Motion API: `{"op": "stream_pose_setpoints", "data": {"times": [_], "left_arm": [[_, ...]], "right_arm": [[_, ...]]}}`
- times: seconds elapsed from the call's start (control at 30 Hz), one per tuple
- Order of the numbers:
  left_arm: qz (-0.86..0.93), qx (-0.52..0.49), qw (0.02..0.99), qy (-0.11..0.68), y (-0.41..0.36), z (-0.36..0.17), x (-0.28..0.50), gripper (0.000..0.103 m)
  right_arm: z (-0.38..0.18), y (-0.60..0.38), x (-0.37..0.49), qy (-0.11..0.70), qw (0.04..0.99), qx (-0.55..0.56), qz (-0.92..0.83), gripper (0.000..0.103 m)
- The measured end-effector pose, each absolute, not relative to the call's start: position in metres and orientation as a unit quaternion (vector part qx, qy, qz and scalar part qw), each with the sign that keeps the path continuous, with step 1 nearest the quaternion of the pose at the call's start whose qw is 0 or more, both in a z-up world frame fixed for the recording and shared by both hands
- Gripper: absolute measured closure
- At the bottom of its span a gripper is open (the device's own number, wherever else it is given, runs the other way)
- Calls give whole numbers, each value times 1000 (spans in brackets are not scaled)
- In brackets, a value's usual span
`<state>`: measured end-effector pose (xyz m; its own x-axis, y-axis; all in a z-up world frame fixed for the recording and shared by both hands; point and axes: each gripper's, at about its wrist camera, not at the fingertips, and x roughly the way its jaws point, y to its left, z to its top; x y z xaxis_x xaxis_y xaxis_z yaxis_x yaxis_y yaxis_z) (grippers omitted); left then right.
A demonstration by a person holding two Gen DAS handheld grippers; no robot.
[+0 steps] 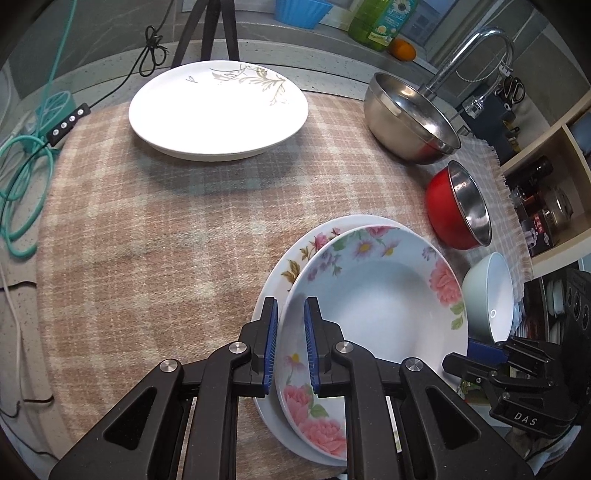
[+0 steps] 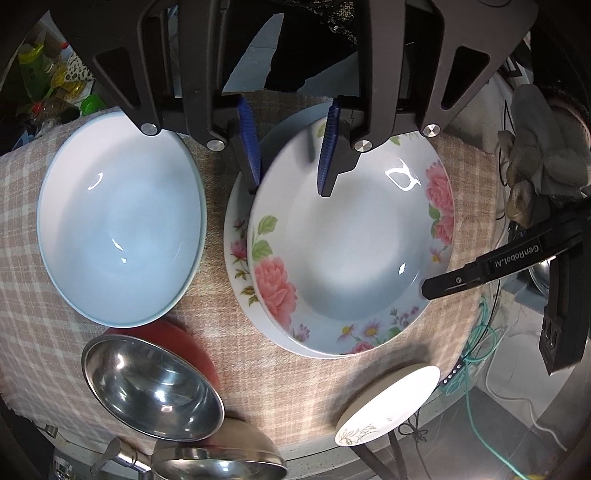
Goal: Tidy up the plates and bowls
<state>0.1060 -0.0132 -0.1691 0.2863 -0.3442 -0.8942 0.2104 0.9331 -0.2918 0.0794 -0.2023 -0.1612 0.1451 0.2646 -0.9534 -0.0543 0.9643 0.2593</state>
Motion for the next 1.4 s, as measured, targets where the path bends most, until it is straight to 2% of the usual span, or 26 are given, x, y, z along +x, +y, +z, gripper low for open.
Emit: {"op": "stream_pose_setpoints", "data": {"times": [0.17,0.67,1.23,1.27,1.33,1.4], "left_arm": [[-173,-65,800,571,-12,-169,106,90],[-173,-86,812,551,5,-152,108,90],[-141,-148,831,517,56,-123,127,90],[-137,-152,832,515,58,-121,129,89],[-125,-159,836,511,64,-118,135,78],[-115,-165,839,505,69,-115,140,78]], "right_arm": [[-161,-200,81,645,752,84,107,60],[-149,-202,80,631,765,92,90,58],[-94,-189,134,572,796,132,147,58],[-91,-189,139,571,794,140,153,58],[-86,-189,151,567,793,152,164,58],[-81,-187,161,563,793,156,174,58]]}}
